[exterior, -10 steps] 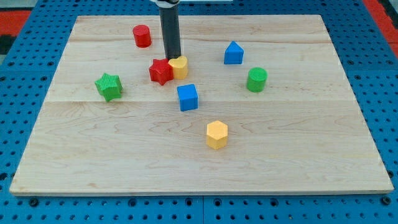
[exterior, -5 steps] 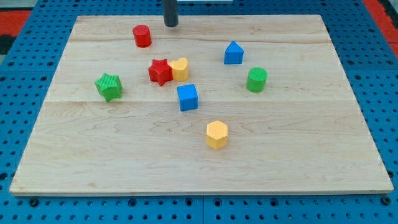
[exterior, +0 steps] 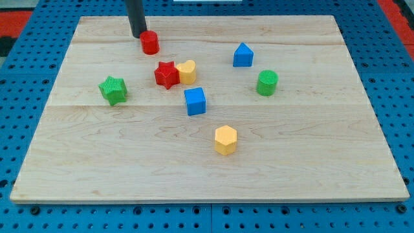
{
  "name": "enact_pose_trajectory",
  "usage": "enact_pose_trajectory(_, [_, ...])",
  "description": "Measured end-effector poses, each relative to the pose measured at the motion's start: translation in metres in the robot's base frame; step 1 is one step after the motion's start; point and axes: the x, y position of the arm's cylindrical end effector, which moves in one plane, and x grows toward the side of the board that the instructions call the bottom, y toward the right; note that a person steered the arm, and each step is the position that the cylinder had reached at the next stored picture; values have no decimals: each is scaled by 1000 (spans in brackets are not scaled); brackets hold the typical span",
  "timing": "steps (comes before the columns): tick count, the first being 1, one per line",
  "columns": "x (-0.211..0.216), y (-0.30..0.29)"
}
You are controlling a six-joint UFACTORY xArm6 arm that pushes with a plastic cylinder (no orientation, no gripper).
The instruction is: Push the red circle to the top of the red star and the yellow heart
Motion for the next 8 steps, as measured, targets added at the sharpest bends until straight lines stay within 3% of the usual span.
enact_pose_trajectory(8, [63,56])
